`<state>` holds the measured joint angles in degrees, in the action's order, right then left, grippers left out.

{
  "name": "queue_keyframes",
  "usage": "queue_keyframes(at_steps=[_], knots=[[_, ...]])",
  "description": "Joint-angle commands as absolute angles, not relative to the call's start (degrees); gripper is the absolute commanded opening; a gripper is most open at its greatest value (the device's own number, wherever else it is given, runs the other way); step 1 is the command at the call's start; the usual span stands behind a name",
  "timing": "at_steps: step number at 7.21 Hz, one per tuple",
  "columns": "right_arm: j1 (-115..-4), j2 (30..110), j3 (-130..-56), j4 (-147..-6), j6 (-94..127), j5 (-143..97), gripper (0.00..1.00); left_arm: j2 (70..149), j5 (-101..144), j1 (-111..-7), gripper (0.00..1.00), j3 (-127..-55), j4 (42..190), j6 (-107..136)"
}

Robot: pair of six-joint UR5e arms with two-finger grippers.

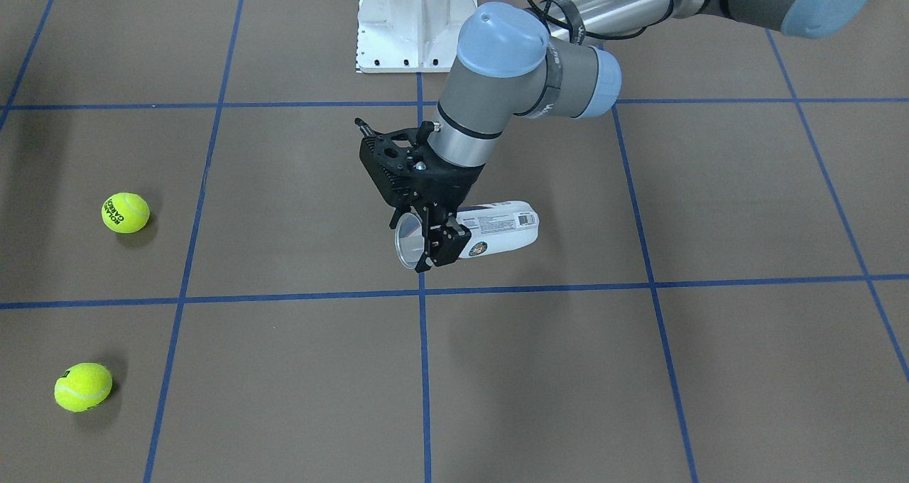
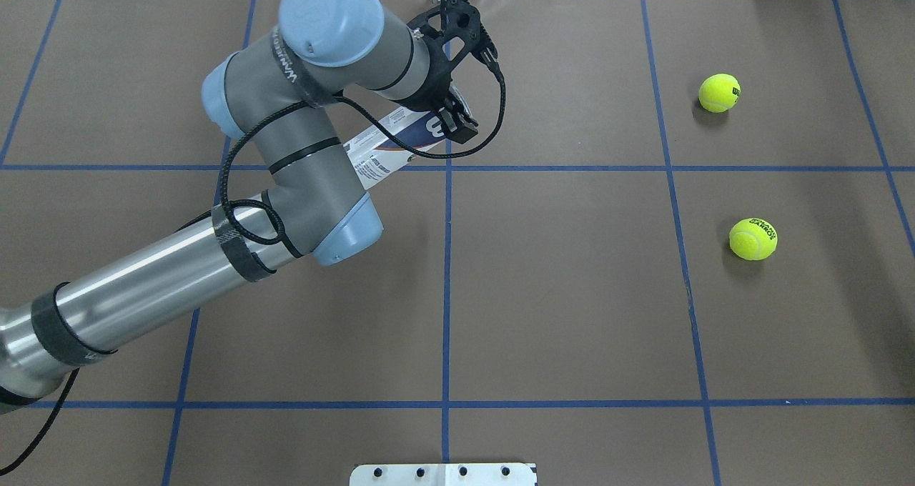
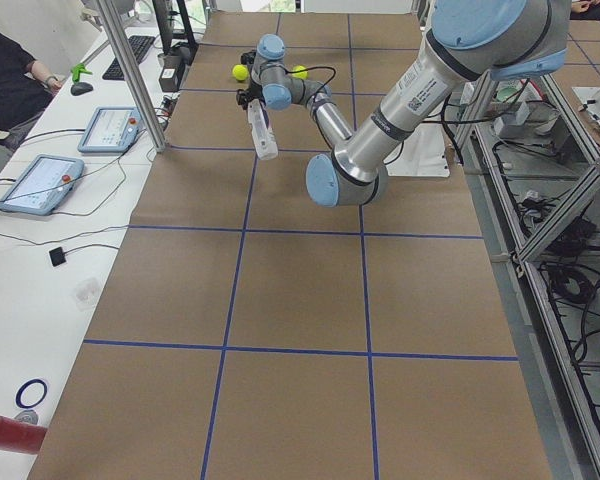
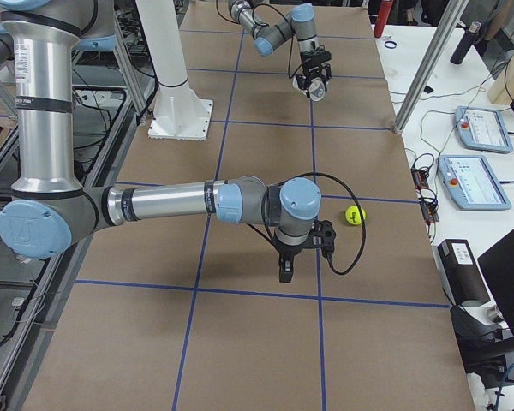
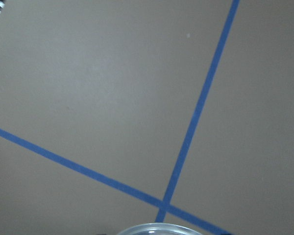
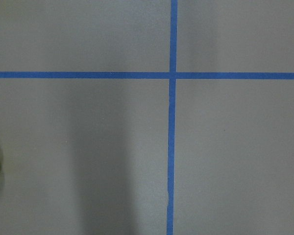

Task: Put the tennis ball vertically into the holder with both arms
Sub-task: 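Lift the can with the left gripper and swing it upright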

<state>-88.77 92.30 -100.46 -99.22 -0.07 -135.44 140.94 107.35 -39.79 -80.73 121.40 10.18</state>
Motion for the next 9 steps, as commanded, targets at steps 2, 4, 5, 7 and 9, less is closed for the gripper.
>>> queue_keyframes(at_steps=[2, 4, 5, 7, 9], knots=[[-88.77, 91.5, -100.46, -99.23, 0.0, -135.44, 1.0, 130.47, 105.23, -40.52, 0.54, -80.77, 153.09, 22.73], [-88.77, 91.41, -100.55, -99.23, 0.0, -135.53, 1.0, 127.18, 99.51, -39.9, 0.53, -80.6, 170.79, 28.98], [-88.77, 91.41, -100.63, -99.23, 0.0, -135.61, 1.0, 126.74, 98.71, -39.73, 0.52, -80.51, 175.21, 29.96], [-88.77, 91.41, -100.55, -99.14, -0.09, -135.62, 1.0, 124.81, 87.17, -33.1, 0.51, -77.8, 188.46, 30.5], [-88.77, 91.32, -100.46, -99.14, -0.09, -135.53, 1.0, 126.29, 74.76, -26.31, 0.46, -72.18, 200.95, 30.15]])
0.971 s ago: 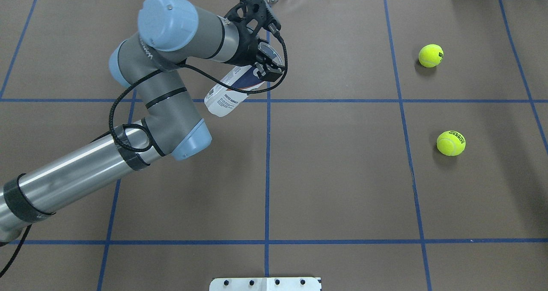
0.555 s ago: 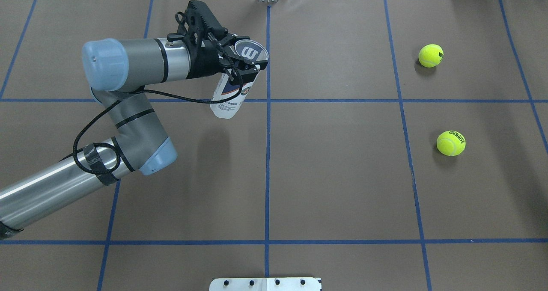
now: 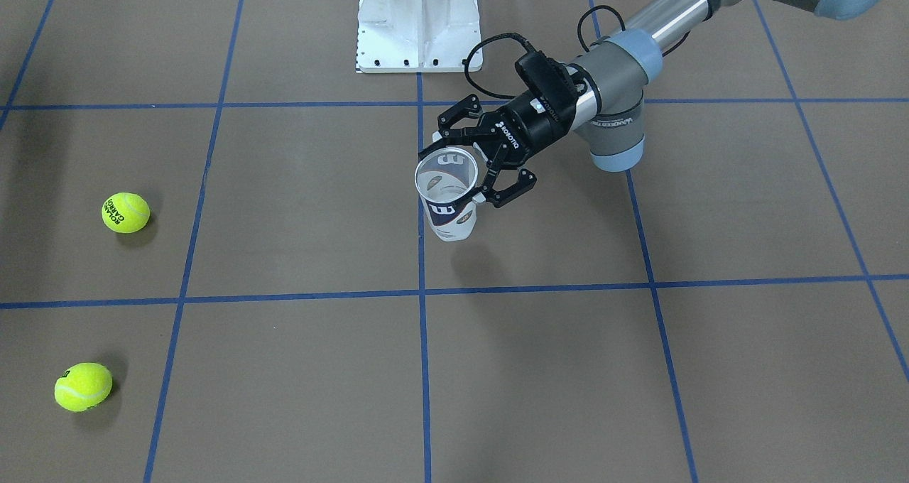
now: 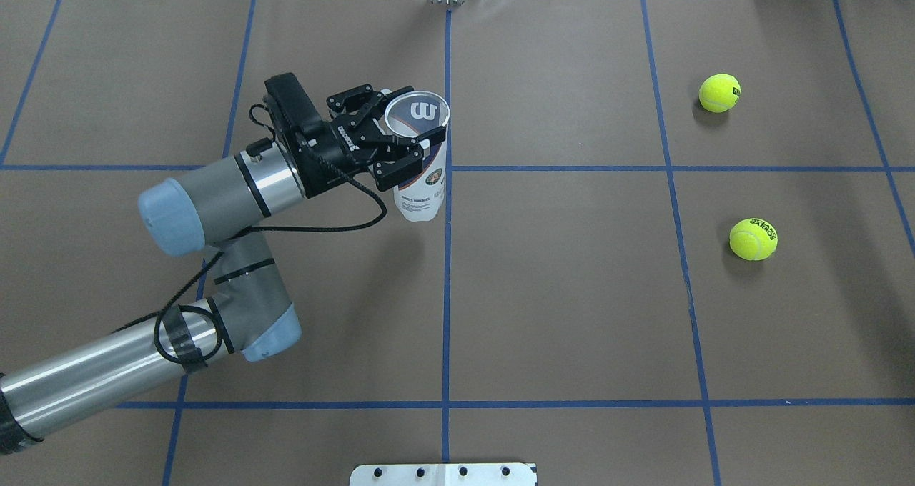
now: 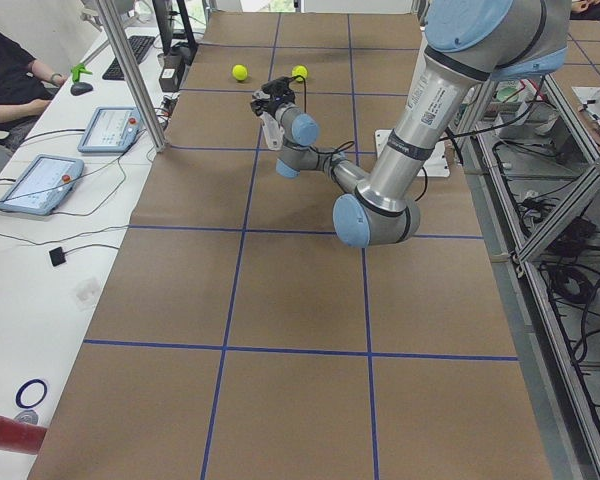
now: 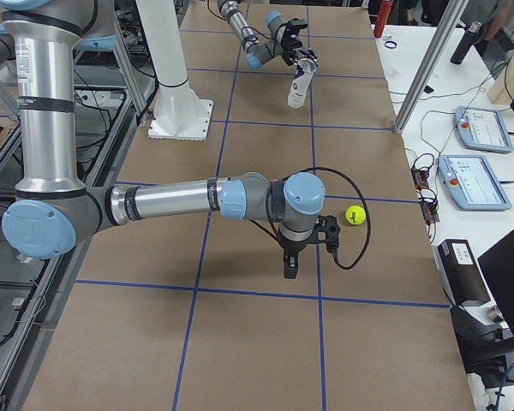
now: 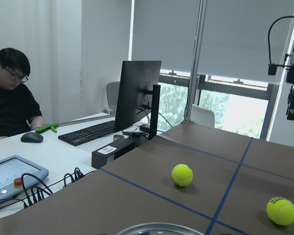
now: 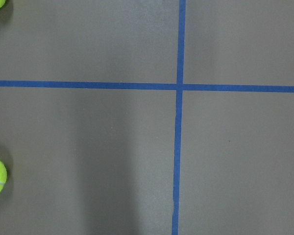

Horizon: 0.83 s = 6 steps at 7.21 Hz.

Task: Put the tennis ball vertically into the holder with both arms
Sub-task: 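Lift the can with the left gripper and swing it upright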

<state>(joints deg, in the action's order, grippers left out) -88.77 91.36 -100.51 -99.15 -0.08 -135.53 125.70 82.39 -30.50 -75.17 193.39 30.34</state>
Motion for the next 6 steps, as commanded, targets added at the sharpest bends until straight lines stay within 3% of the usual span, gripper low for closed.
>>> queue_keyframes(at_steps=[1, 4, 6], knots=[[-88.77, 91.49, -100.46, -99.23, -0.09, -135.53, 1.0, 126.56, 73.23, -26.02, 0.46, -72.16, 201.96, 30.06], [-88.77, 91.85, -100.37, -99.23, -0.26, -135.35, 1.0, 127.18, 73.12, -26.98, 0.47, -71.81, 201.8, 23.16], [-88.77, 91.93, -100.46, -99.14, -0.26, -135.35, 1.0, 127.7, 72.43, -26.98, 0.47, -67.09, 201.01, 21.54]])
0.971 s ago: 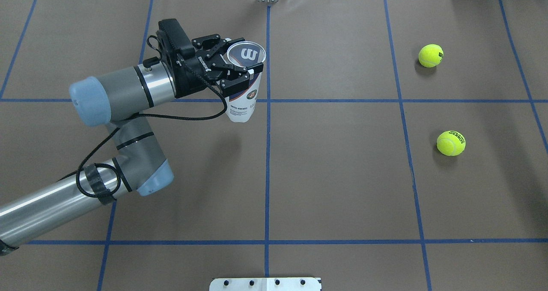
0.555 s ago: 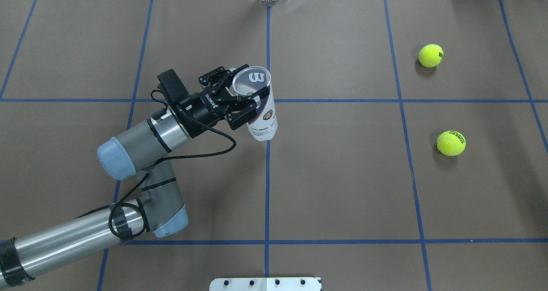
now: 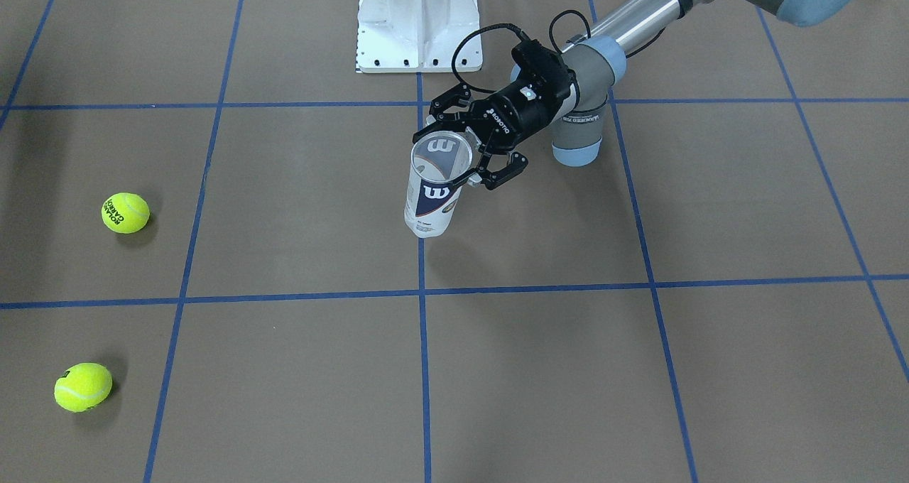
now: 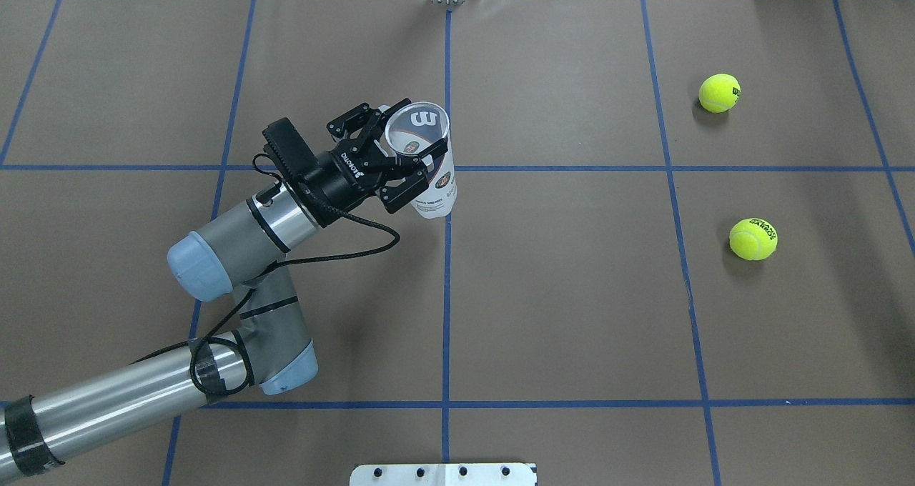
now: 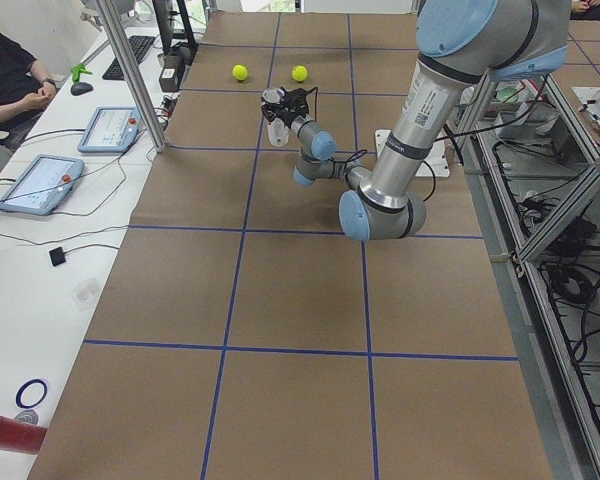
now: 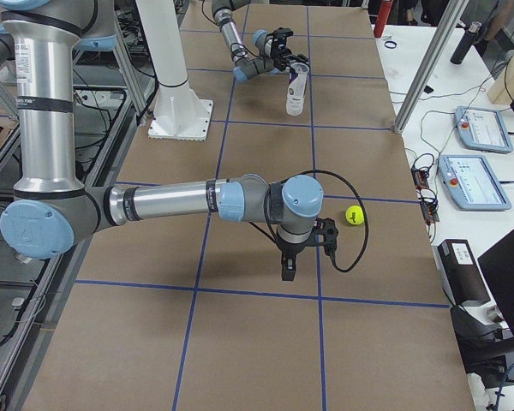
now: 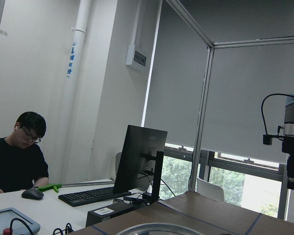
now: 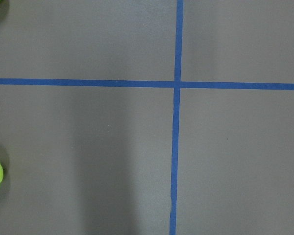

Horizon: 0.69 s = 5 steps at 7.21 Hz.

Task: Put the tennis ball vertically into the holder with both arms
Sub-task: 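Lower the upright can onto the table with the left gripper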

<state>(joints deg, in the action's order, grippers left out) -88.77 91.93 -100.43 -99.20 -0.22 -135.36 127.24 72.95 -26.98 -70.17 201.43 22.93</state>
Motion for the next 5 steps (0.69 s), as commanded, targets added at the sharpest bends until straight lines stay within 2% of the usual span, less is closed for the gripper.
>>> queue_keyframes(at_steps=[1, 5], knots=[[-88.77, 91.93, -100.46, -99.23, -0.18, -135.35, 1.0, 128.23, 71.55, -26.9, 0.47, -66.8, 201.01, 21.53], [-88.77, 91.67, -99.94, -99.23, -0.26, -135.26, 1.0, 129.02, 71.54, -26.37, 0.51, -66.01, 201.01, 21.97]])
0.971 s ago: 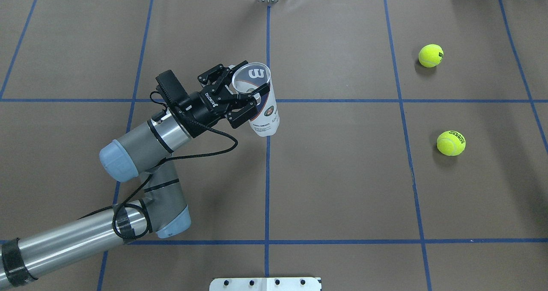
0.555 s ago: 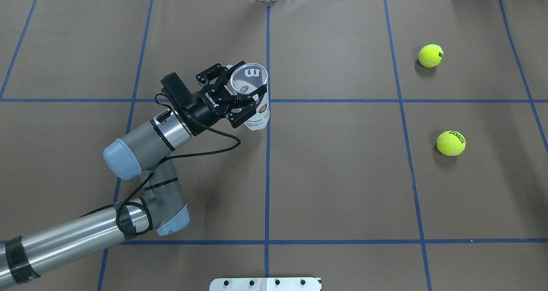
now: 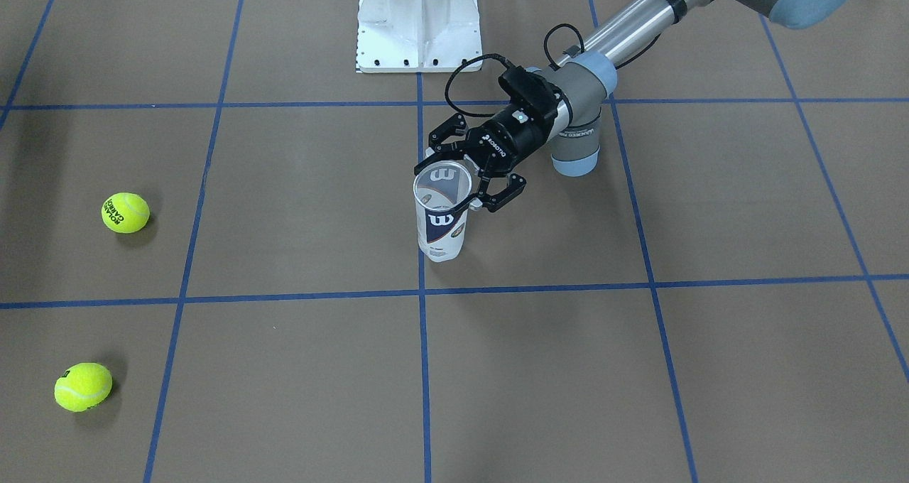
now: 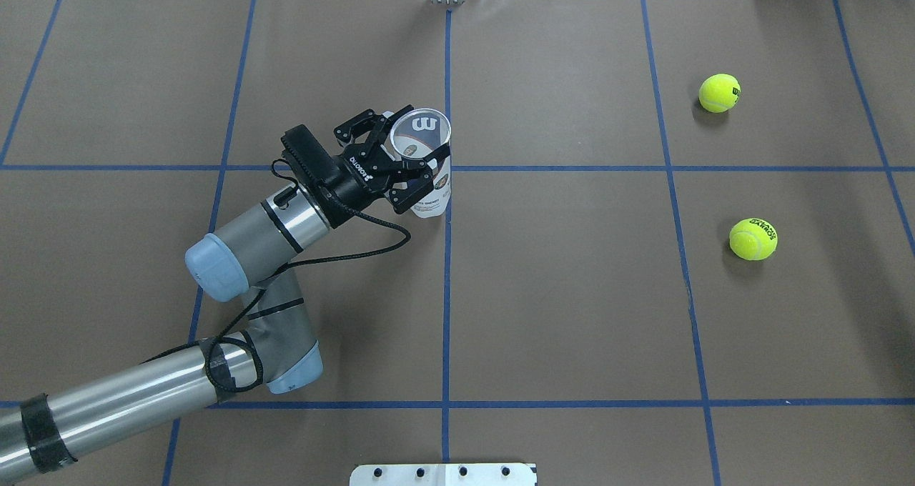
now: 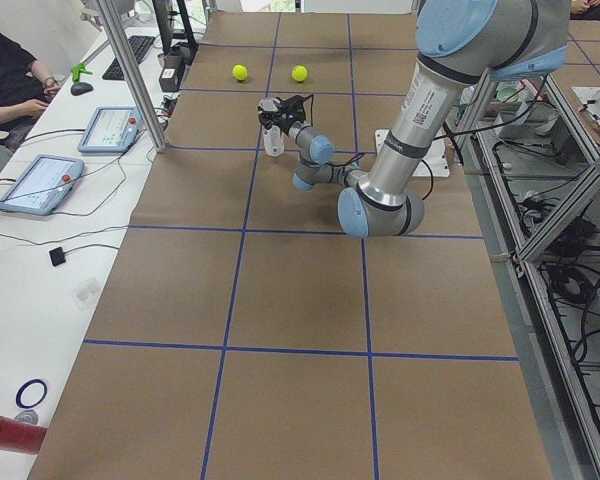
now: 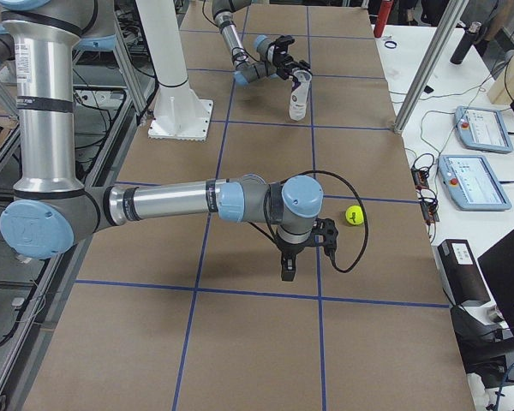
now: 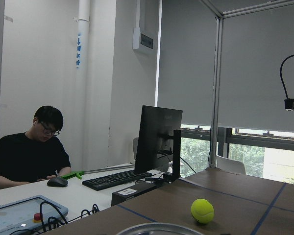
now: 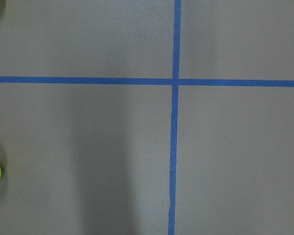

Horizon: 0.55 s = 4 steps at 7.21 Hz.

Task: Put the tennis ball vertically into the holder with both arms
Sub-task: 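Lower the upright can onto the table with the left gripper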

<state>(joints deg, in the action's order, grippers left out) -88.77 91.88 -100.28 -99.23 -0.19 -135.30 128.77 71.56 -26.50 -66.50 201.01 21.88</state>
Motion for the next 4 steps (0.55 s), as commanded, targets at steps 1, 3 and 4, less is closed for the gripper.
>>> queue_keyframes(at_steps=[1, 3, 4], knots=[[-88.77, 91.5, -99.5, -99.14, -0.26, -135.35, 1.0, 128.94, 71.54, -26.19, 0.51, -65.74, 201.01, 22.06], [-88.77, 91.41, -99.49, -99.14, -0.26, -135.26, 1.0, 128.85, 71.54, -26.02, 0.52, -65.65, 201.01, 22.24], [-88.77, 91.41, -99.49, -99.14, -0.26, -135.26, 1.0, 128.85, 71.63, -26.02, 0.57, -65.65, 201.09, 22.24]])
